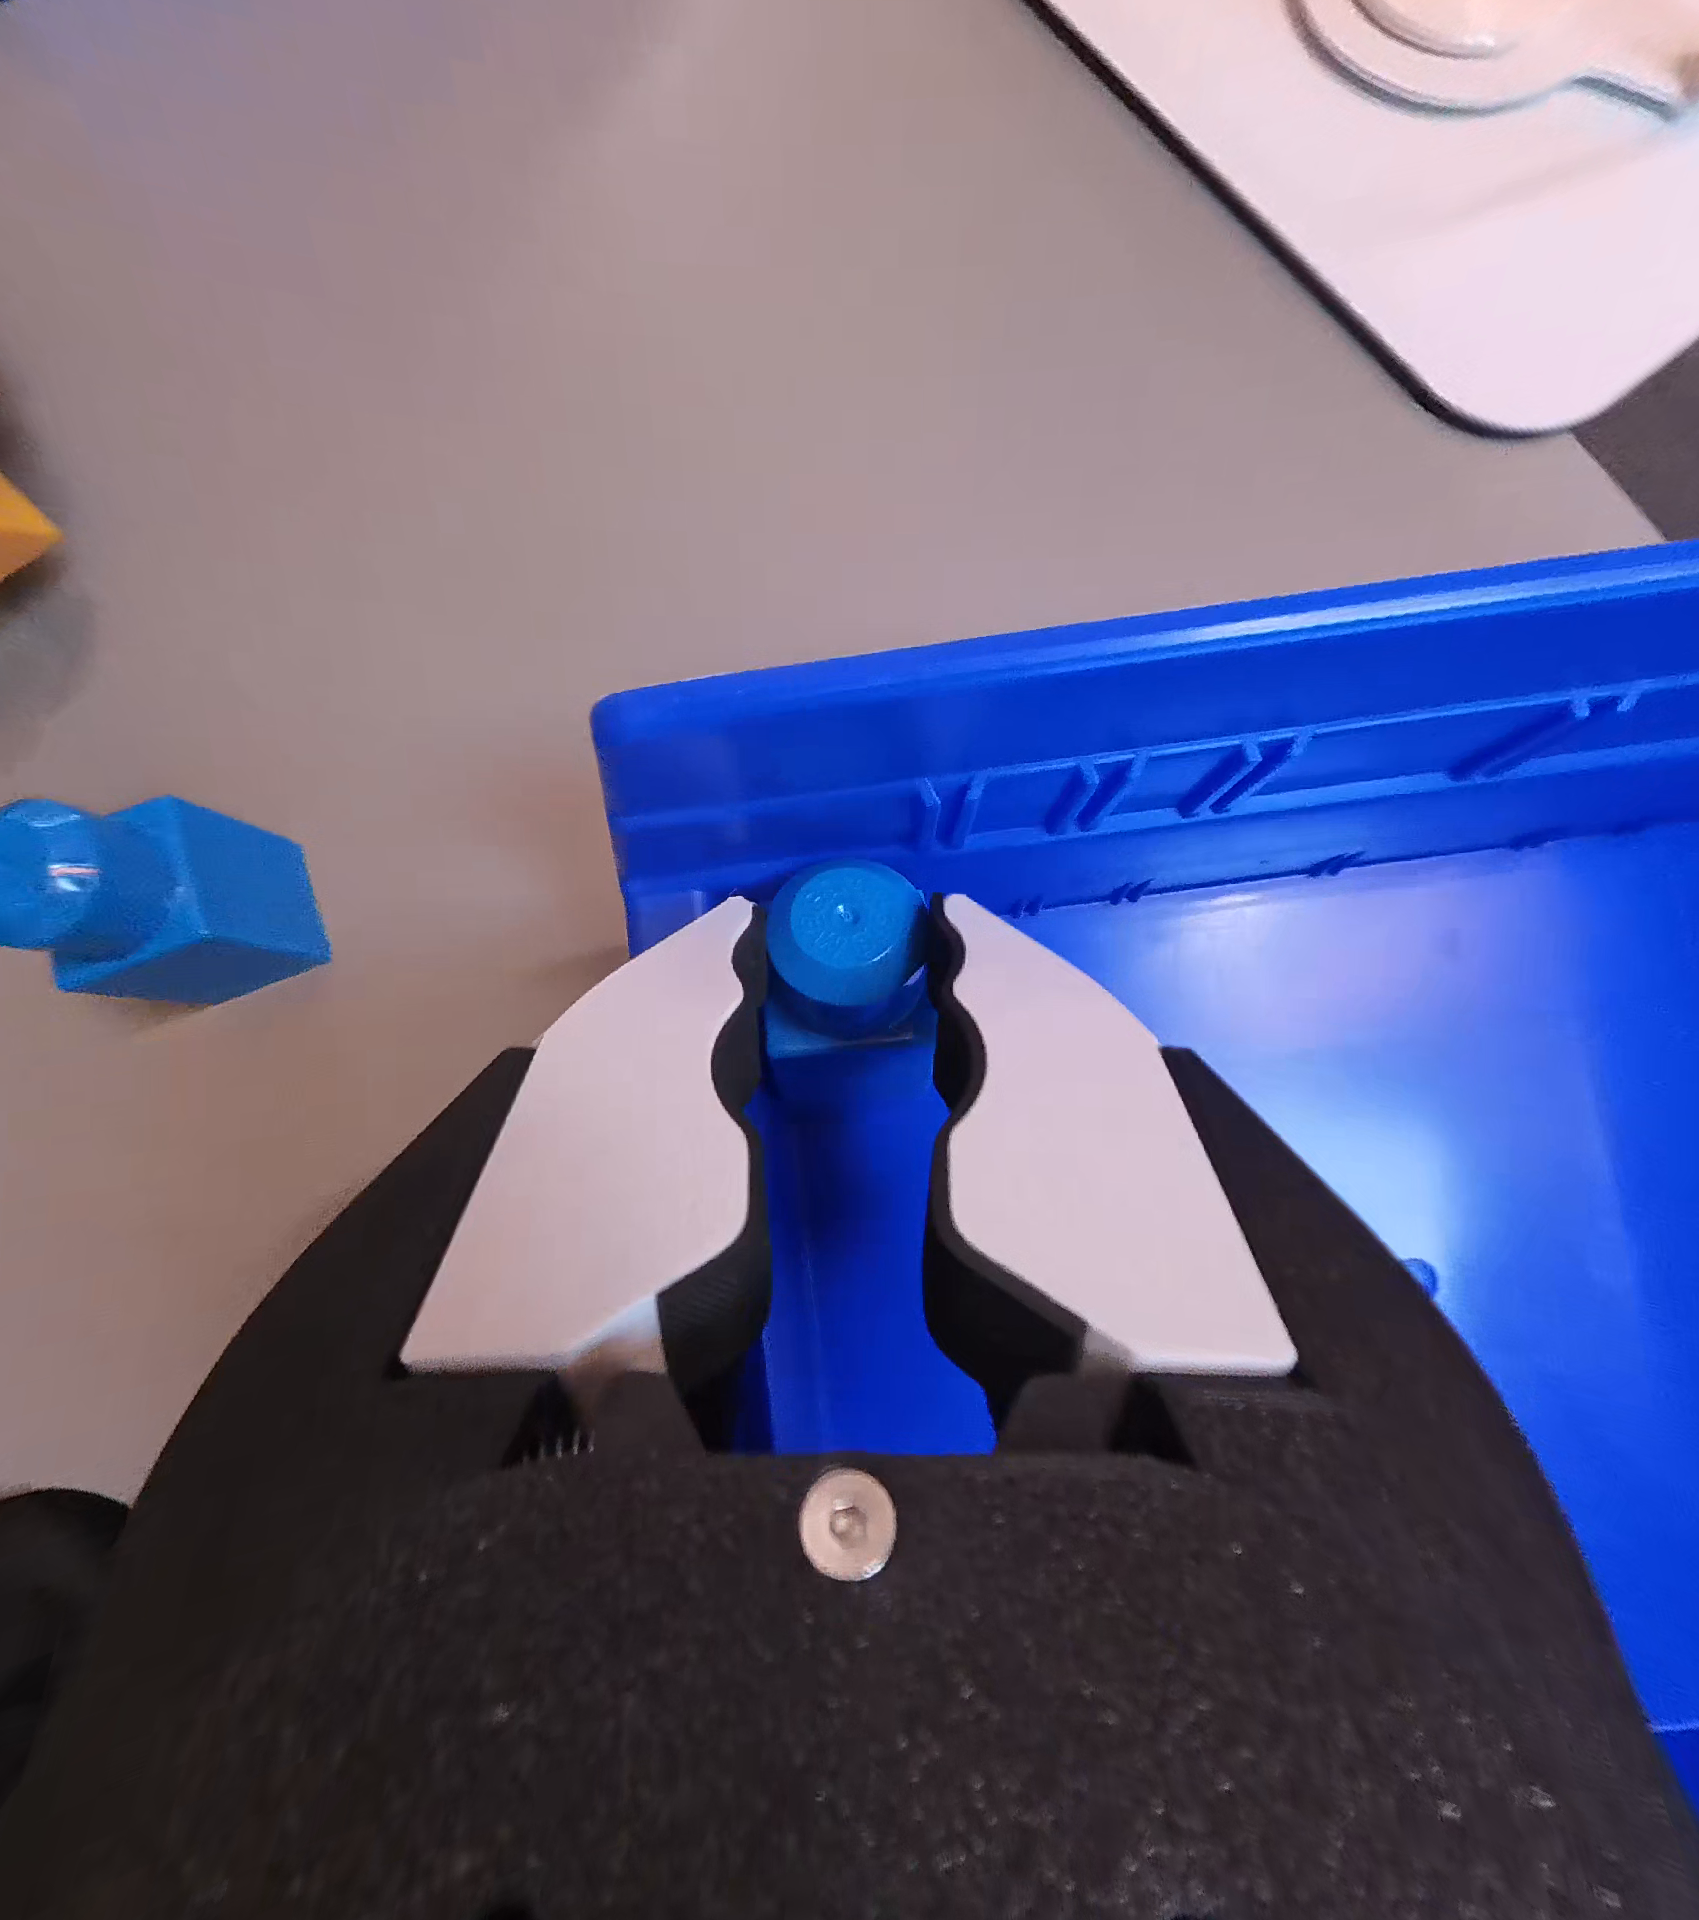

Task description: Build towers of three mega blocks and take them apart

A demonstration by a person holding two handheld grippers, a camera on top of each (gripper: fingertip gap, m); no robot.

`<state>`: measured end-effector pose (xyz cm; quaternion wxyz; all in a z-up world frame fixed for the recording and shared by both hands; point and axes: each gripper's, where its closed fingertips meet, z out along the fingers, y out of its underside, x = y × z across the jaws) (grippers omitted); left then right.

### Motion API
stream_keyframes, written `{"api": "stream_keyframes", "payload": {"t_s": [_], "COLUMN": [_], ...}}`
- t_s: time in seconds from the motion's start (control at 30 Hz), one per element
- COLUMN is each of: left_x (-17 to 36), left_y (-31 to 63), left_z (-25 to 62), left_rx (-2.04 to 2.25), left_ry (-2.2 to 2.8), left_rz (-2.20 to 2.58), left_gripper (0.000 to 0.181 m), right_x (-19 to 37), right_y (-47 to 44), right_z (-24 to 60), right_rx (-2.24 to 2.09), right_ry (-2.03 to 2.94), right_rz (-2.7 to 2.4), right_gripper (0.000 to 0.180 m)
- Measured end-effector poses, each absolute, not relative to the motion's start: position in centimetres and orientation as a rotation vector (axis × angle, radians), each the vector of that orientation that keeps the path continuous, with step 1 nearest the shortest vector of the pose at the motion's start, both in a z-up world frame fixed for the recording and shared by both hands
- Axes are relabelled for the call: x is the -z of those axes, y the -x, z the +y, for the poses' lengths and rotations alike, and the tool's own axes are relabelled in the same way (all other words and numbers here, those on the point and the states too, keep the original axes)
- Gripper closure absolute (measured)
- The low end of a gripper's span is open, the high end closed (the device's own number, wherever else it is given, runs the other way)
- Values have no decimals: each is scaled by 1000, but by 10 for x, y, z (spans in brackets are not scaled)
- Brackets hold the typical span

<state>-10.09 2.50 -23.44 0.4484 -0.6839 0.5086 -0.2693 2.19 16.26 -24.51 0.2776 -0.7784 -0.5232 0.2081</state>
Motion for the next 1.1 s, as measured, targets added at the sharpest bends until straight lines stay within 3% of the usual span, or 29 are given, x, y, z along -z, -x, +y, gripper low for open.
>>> {"api": "stream_keyframes", "payload": {"t_s": [0.1,0.23,0.3,0.43,0.6,0.67,0.7,0.8,0.93,1.1], "left_x": [231,219,214,204,199,202,204,190,184,203], "left_y": [99,98,97,89,78,79,80,79,92,85], "left_z": [24,23,23,17,6,4,7,8,25,24], "left_rx": [676,737,749,759,721,707,691,772,704,678], "left_ry": [1672,1633,1616,1562,1515,1535,1544,1498,1505,1551], "left_rz": [1244,1197,1178,1181,1233,1254,1249,1167,1081,1148], "left_gripper": [144,144,144,144,144,144,144,144,133,139], "right_x": [245,231,202,154,174,185,189,181,129,131], "right_y": [-15,-24,-19,19,81,95,96,94,67,-38], "right_z": [152,156,152,95,6,-3,1,3,36,135], "right_rx": [-595,-551,-566,-715,-894,-876,-823,-870,-838,-140], "right_ry": [2050,2016,1905,1661,1506,1498,1504,1498,1487,1788], "right_rz": [-1437,-1384,-1344,-1486,-1845,-1889,-1899,-1863,-1636,-1384], "right_gripper": [150,121,117,123,124,137,150,151,151,151]}}
